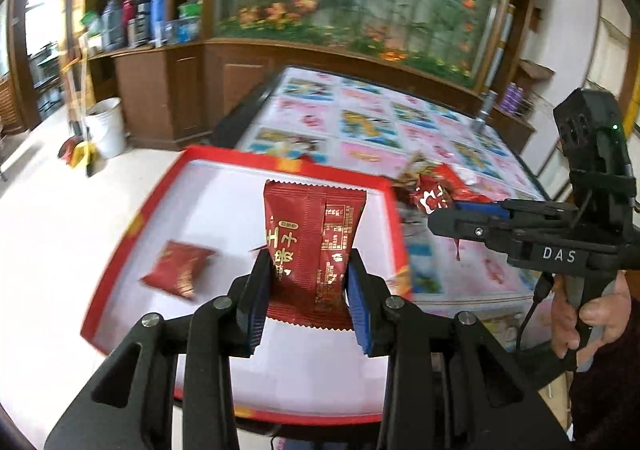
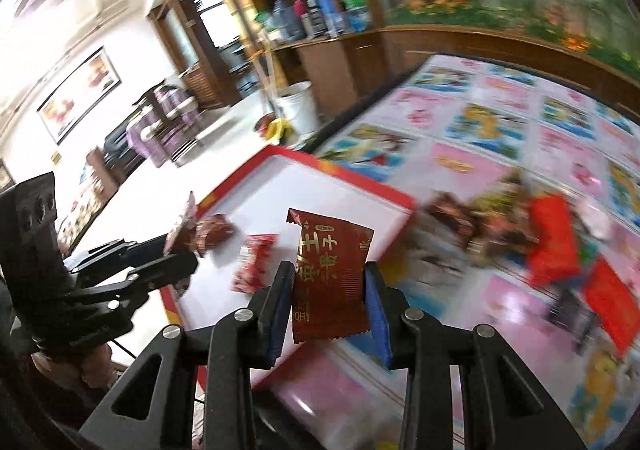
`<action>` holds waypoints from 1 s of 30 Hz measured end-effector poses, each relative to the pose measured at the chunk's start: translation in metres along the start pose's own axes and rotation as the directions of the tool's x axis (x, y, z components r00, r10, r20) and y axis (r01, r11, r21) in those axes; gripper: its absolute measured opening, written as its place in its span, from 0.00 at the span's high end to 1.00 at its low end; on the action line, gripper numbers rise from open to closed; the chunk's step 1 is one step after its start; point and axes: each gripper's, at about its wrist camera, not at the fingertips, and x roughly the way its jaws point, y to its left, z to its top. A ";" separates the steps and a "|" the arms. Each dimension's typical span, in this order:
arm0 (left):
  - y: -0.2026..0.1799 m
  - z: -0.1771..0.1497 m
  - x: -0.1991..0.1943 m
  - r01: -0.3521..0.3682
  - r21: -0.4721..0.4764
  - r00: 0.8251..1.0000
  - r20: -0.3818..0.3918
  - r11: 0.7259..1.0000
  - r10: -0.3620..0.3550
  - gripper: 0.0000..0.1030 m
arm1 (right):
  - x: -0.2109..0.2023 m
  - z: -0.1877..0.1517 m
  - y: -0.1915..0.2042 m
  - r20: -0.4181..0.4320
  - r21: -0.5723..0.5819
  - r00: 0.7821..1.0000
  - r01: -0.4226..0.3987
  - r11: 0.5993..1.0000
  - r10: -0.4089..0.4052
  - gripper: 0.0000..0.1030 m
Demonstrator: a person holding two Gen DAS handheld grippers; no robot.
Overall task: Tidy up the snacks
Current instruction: 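Carry both held packets over the red box, then open both tools to drop the packets into the red box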
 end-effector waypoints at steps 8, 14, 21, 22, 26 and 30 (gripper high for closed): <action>0.036 -0.004 -0.008 -0.054 -0.048 0.998 0.027 0.997 0.055 0.68 | 0.042 0.008 0.052 -0.037 -0.061 0.999 -0.038 0.997 0.036 0.66; 0.043 -0.007 0.003 -0.053 -0.060 0.998 0.020 0.997 0.054 0.68 | 0.064 0.006 0.070 -0.071 -0.092 0.997 -0.014 0.996 0.007 0.66; 0.045 -0.010 0.036 -0.076 -0.087 0.996 -0.060 0.993 0.071 0.68 | 0.095 -0.001 0.072 -0.121 -0.078 0.991 0.039 0.996 -0.048 0.66; 0.045 -0.008 0.039 -0.082 -0.086 0.995 -0.064 0.993 0.076 0.68 | 0.097 -0.001 0.071 -0.122 -0.083 0.991 0.052 0.995 -0.062 0.66; 0.044 0.001 0.042 -0.125 -0.104 0.990 -0.077 0.987 0.118 0.67 | 0.092 0.004 0.067 -0.073 -0.084 0.992 0.095 0.992 -0.102 0.64; 0.039 0.005 0.026 -0.163 -0.106 0.986 -0.037 0.981 0.160 0.55 | 0.066 0.010 0.062 -0.016 -0.064 0.994 0.103 0.993 -0.105 0.50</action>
